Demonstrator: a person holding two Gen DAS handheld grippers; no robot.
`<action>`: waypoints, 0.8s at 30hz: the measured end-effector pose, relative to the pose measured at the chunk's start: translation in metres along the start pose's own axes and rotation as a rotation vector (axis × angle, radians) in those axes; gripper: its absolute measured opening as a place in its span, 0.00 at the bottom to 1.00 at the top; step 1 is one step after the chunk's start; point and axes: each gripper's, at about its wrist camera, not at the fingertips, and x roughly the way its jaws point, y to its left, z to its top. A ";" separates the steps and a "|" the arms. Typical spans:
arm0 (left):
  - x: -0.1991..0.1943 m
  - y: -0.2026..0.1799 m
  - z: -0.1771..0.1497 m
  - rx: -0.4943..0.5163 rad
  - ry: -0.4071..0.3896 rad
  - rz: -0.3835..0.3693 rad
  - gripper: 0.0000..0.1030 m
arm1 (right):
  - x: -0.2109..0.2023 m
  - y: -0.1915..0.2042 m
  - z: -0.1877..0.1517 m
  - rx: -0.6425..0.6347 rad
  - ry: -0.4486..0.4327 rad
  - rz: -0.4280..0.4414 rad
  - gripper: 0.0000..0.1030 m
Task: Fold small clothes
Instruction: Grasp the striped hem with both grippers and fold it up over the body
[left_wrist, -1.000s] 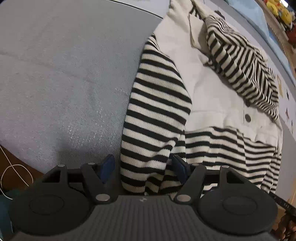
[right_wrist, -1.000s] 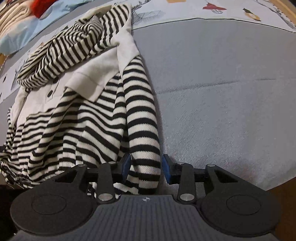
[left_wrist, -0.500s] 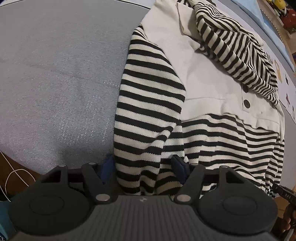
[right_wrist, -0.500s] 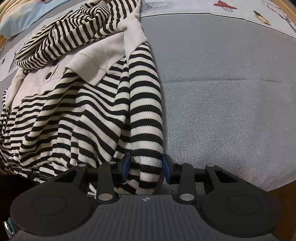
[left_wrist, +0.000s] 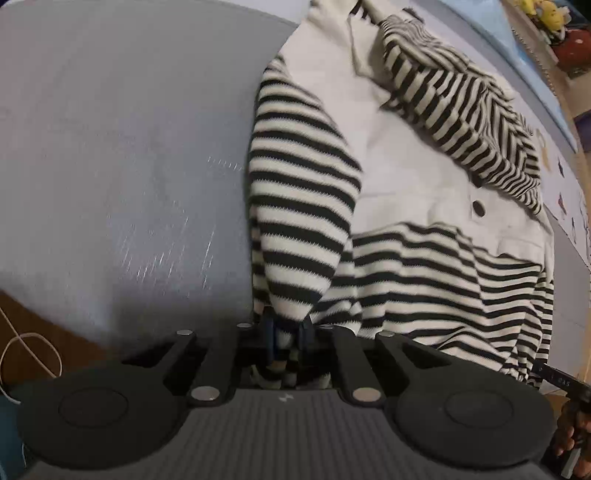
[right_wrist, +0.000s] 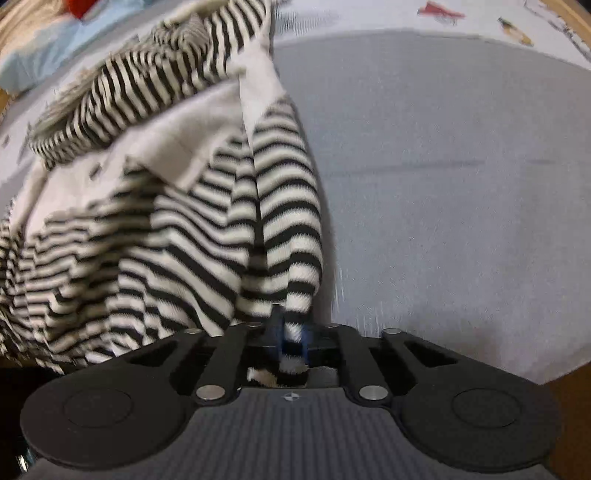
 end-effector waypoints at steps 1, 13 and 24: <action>0.001 0.000 -0.001 0.002 0.005 -0.004 0.14 | 0.001 0.002 -0.001 -0.017 0.006 -0.005 0.19; 0.009 -0.008 -0.012 0.034 -0.021 0.049 0.15 | 0.001 0.009 -0.003 -0.038 0.000 -0.016 0.20; -0.005 -0.013 -0.022 0.058 -0.114 -0.002 0.05 | -0.020 0.012 -0.001 -0.034 -0.101 0.041 0.03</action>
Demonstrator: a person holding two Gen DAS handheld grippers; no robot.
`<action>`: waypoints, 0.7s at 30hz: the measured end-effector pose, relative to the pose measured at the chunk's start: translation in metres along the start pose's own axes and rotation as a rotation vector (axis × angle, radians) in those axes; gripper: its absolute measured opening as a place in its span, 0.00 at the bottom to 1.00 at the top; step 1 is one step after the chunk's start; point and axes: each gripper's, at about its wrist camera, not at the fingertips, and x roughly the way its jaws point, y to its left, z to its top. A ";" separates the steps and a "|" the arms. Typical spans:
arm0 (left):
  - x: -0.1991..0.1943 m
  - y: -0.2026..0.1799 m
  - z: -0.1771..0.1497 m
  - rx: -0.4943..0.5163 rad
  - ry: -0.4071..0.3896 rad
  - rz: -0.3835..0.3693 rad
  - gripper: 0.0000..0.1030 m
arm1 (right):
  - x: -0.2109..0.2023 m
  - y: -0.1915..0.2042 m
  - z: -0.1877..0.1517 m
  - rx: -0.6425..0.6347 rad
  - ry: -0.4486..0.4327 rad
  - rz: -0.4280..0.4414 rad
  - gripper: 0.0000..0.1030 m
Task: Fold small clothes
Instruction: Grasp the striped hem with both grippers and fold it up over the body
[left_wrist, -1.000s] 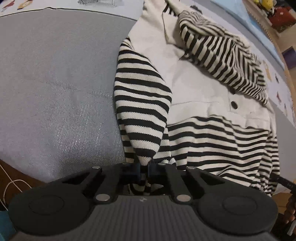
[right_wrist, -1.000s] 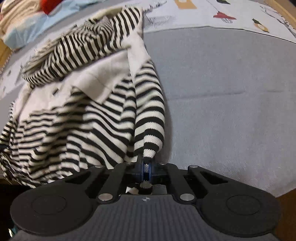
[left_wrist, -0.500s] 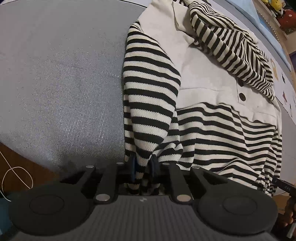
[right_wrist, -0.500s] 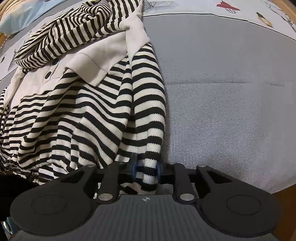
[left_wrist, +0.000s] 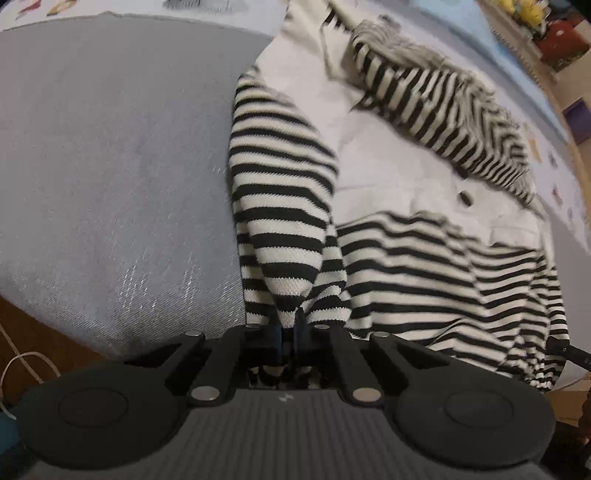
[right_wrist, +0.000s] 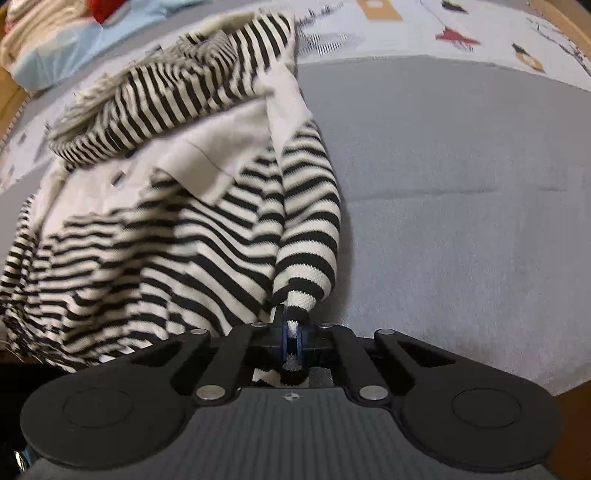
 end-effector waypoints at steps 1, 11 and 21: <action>-0.005 -0.001 -0.001 0.000 -0.019 -0.015 0.04 | -0.005 0.000 0.001 0.003 -0.025 0.015 0.03; -0.074 -0.012 -0.011 0.046 -0.184 -0.175 0.04 | -0.080 -0.034 0.002 0.142 -0.311 0.216 0.02; -0.176 -0.003 -0.037 0.065 -0.248 -0.307 0.04 | -0.176 -0.072 -0.039 0.239 -0.391 0.290 0.01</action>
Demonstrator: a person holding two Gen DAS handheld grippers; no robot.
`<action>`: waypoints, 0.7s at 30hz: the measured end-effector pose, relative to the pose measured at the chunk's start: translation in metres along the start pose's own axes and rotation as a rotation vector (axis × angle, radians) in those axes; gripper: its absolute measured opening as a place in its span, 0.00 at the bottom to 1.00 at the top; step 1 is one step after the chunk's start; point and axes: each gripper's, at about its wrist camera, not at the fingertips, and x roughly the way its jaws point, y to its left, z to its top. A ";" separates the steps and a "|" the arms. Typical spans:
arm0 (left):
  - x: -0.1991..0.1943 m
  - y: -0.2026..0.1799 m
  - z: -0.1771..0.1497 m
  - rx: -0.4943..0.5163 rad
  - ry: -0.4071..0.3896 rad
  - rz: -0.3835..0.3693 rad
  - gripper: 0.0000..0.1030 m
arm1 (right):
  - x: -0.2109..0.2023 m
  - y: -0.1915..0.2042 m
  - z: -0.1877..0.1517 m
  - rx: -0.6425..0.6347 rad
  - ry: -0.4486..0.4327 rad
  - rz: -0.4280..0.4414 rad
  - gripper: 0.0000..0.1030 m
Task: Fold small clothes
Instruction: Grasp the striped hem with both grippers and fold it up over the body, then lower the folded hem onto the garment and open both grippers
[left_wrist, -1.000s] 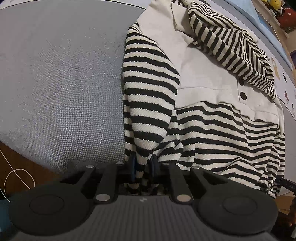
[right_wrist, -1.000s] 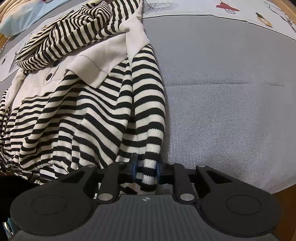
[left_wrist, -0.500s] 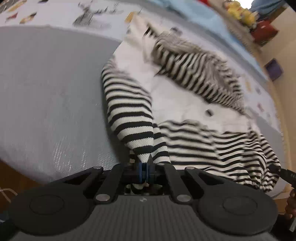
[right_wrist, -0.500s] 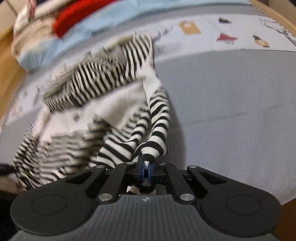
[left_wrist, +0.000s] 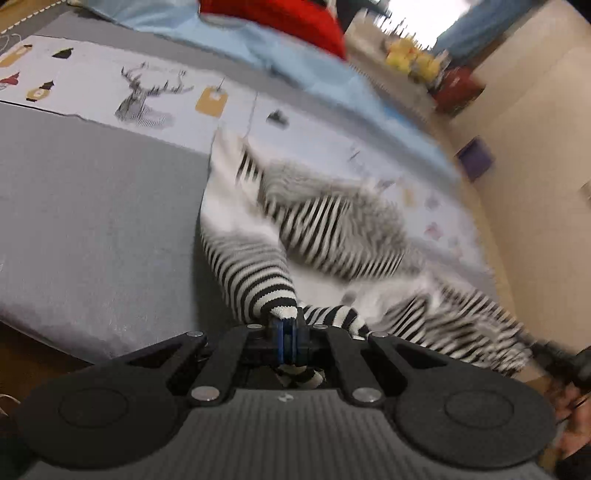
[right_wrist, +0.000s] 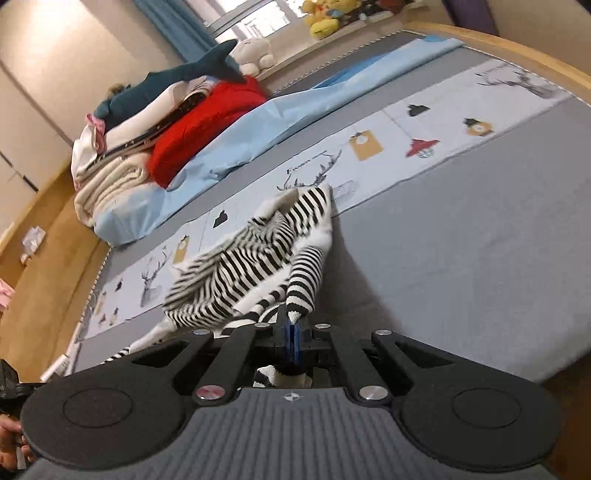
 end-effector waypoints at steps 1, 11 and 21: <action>-0.013 -0.001 -0.001 -0.014 -0.029 -0.035 0.04 | -0.011 0.001 -0.002 0.004 -0.003 0.001 0.01; 0.051 0.014 0.055 -0.066 -0.062 0.039 0.04 | -0.007 -0.007 0.024 0.066 -0.059 -0.018 0.01; 0.176 0.057 0.121 -0.141 -0.083 0.133 0.10 | 0.161 -0.001 0.106 0.079 -0.055 -0.187 0.01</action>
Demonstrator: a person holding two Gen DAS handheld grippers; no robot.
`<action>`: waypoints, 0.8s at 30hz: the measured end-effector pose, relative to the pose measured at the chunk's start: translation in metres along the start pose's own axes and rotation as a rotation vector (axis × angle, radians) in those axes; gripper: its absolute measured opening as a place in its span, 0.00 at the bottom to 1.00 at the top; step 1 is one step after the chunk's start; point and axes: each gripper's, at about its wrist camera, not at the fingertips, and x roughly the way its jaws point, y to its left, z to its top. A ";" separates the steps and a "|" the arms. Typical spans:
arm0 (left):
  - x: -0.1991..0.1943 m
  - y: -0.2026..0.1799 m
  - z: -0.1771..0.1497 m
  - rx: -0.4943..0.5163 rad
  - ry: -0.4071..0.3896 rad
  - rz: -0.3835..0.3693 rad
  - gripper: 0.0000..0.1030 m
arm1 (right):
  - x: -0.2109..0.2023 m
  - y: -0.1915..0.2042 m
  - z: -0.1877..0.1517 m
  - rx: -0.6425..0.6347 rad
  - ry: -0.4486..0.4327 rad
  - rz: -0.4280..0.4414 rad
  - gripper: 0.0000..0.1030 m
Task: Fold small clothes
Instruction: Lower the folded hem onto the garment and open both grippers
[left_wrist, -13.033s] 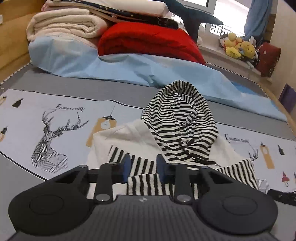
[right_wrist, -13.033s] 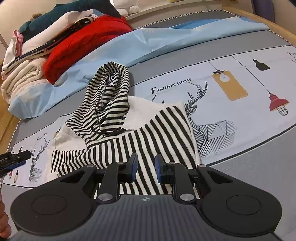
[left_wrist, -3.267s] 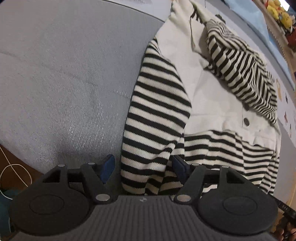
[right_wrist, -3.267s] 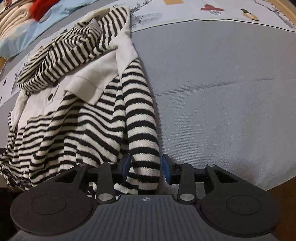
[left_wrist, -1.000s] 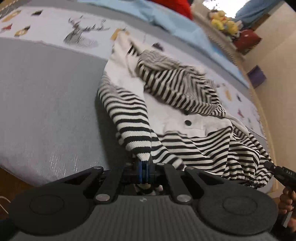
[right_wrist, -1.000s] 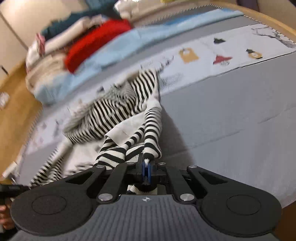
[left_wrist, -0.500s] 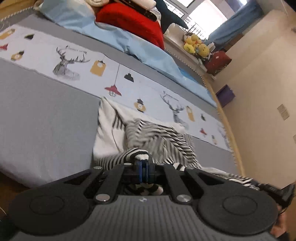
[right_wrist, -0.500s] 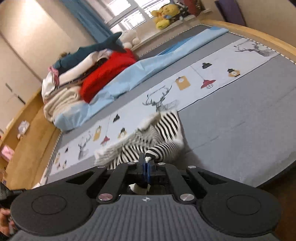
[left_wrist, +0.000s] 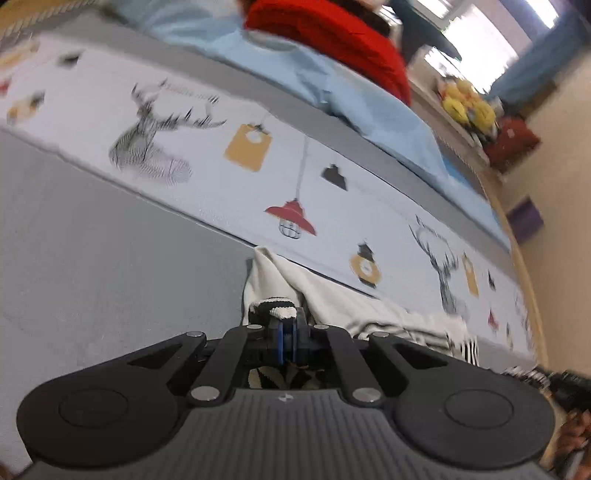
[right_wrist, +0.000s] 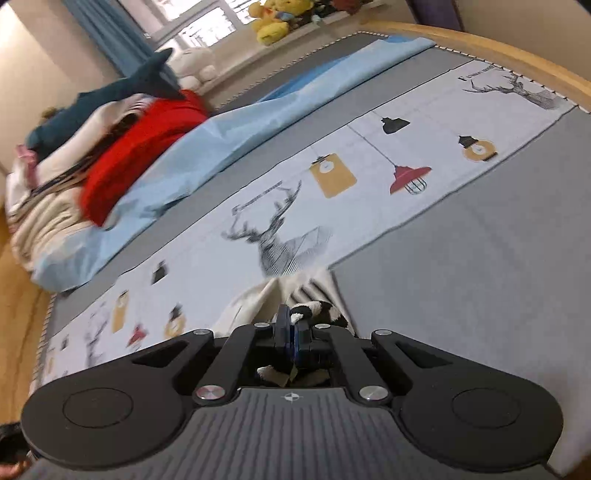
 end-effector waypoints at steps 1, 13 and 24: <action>0.011 0.008 0.001 -0.070 0.043 0.020 0.10 | 0.014 -0.001 0.001 0.018 -0.007 -0.012 0.01; 0.020 -0.015 -0.001 0.001 0.107 -0.161 0.65 | 0.043 0.014 0.001 -0.122 -0.074 -0.068 0.37; 0.056 -0.037 -0.026 0.060 0.237 -0.086 0.61 | 0.090 0.037 -0.037 -0.177 0.198 0.074 0.46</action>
